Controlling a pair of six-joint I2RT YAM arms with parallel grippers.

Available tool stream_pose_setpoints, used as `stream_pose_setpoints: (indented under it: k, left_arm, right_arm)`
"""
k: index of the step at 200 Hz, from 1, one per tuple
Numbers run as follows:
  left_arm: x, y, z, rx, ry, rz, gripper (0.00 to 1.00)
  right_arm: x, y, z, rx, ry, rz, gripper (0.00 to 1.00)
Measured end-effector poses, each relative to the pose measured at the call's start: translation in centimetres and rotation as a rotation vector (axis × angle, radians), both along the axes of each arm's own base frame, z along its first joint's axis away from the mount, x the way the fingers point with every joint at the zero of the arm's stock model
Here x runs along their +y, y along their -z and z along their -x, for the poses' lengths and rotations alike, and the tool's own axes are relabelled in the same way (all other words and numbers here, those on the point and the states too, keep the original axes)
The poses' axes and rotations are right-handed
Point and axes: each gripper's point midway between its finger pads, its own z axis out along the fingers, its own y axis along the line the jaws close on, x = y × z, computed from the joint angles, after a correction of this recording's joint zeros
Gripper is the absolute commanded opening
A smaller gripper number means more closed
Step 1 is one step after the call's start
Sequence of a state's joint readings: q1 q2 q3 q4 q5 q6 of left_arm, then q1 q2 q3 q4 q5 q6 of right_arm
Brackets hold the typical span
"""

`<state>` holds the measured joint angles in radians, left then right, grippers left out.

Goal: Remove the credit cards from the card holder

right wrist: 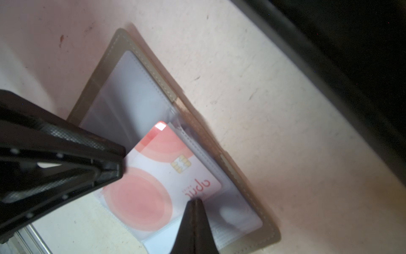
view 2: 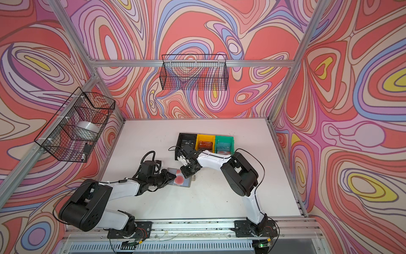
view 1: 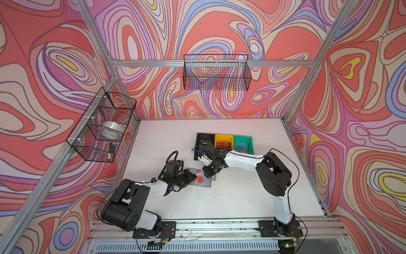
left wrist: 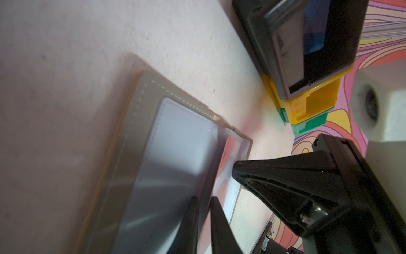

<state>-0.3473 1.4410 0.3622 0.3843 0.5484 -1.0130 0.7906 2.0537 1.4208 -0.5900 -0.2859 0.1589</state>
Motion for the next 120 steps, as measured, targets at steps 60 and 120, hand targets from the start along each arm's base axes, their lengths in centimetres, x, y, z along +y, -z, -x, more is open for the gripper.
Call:
stream_pose_setpoints:
  k: [60, 120]
  left_arm:
    - [-0.01, 0.0, 0.01, -0.005, 0.005, -0.003, 0.09]
    - [-0.09, 0.02, 0.01, -0.009, 0.013, -0.002, 0.04]
  right_arm:
    - [-0.01, 0.08, 0.02, 0.002, 0.0, 0.0, 0.02]
    - [0.01, 0.07, 0.0, 0.011, -0.001, -0.007, 0.02]
